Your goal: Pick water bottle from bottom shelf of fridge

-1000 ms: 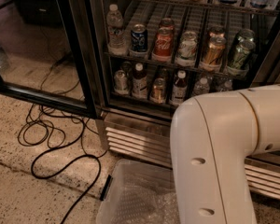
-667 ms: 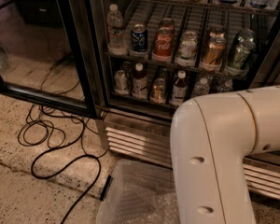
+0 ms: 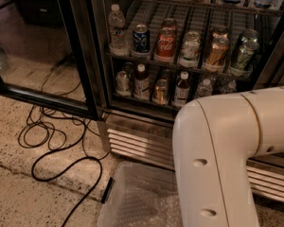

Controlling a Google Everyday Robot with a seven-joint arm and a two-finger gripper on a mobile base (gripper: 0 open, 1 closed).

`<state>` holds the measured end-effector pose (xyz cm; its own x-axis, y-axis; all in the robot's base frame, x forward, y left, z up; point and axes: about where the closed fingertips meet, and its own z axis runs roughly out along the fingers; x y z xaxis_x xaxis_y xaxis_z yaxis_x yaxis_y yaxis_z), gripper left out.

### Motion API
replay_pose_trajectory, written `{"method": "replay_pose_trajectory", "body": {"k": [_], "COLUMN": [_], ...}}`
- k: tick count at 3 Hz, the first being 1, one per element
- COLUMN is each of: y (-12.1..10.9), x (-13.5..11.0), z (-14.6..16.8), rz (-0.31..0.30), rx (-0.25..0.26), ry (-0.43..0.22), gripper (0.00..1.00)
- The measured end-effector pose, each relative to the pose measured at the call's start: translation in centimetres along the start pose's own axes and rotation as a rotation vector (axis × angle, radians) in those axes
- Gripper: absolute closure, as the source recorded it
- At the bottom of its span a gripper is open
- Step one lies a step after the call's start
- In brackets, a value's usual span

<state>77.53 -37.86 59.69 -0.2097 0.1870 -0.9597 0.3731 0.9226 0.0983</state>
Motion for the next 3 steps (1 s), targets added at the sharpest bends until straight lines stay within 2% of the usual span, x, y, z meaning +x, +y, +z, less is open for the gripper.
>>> {"method": "replay_pose_trajectory", "body": {"k": [3], "y": [0.5], "x": [-0.4], "z": [-1.4], "rz": [0.024], "rx": [-0.013], "ry": [0.037], "gripper": [1.0]}}
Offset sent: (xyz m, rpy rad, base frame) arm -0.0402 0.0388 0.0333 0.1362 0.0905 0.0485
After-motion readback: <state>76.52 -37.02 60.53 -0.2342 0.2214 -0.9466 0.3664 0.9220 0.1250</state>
